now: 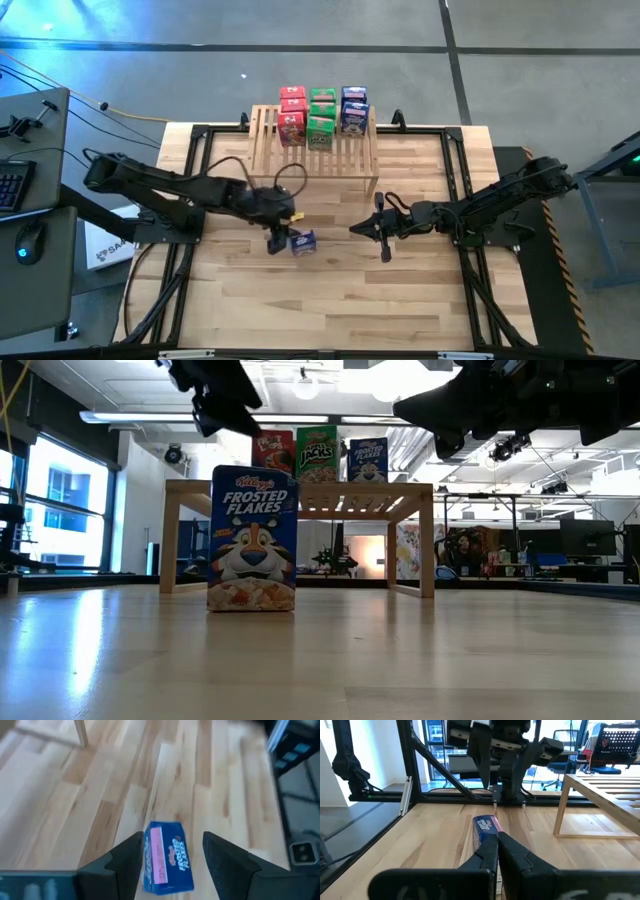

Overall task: Stack cereal on shelf
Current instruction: Put the blue cereal box on the shelf aligned with the other blue cereal boxes

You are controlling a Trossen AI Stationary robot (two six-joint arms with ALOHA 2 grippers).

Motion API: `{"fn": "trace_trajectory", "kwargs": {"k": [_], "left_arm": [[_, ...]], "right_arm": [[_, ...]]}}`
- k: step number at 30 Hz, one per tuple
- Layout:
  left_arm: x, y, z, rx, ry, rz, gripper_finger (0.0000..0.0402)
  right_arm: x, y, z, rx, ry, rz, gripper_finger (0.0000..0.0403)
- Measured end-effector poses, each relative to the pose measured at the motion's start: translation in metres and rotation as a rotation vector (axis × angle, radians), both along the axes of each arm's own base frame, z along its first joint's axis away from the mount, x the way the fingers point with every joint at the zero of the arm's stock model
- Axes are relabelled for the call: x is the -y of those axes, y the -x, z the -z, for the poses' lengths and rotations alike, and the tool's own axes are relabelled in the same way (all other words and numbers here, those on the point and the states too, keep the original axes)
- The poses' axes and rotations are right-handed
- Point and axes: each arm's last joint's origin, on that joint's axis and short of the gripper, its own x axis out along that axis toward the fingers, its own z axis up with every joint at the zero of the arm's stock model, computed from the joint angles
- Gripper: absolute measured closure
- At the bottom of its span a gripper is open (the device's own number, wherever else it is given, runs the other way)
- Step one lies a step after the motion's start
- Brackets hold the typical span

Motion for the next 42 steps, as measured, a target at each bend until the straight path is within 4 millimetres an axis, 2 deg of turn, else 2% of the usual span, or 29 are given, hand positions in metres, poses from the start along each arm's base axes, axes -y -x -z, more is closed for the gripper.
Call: {"fn": "trace_trajectory", "kwargs": {"k": [5, 11, 16, 21, 24, 31, 35, 42], "left_arm": [[-0.004, 0.017, 0.003, 0.131, -0.014, -0.012, 0.0224], [0.0, 0.034, 0.007, 0.259, -0.083, 0.077, 0.0244], [-0.005, 0.041, 0.017, 0.189, -0.034, 0.01, 0.0252], [-0.007, 0.036, 0.024, 0.156, -0.048, 0.007, 0.0257], [-0.008, 0.036, 0.023, 0.167, -0.118, 0.039, 0.0278], [-0.014, 0.041, 0.014, 0.222, -0.184, 0.065, 0.0359], [-0.02, 0.049, 0.021, 0.3, -0.178, 0.046, 0.0394], [-0.03, 0.07, 0.04, 0.478, -0.132, 0.026, 0.0396]], "right_arm": [[0.0, 0.0, -0.001, 0.005, -0.001, 0.0, 0.0401], [0.0, 0.0, 0.0, 0.001, 0.0, 0.0, 0.0401], [0.0, 0.0, -0.001, 0.008, -0.002, 0.0, 0.0401], [0.0, 0.0, 0.0, 0.003, -0.001, 0.002, 0.0401], [0.0, 0.0, -0.001, 0.007, -0.002, 0.002, 0.0401], [0.0, 0.0, -0.001, 0.007, -0.001, 0.005, 0.0401], [0.0, 0.0, -0.001, 0.007, -0.002, 0.006, 0.0401], [0.0, 0.0, -0.001, 0.006, -0.022, 0.014, 0.0401]]}}
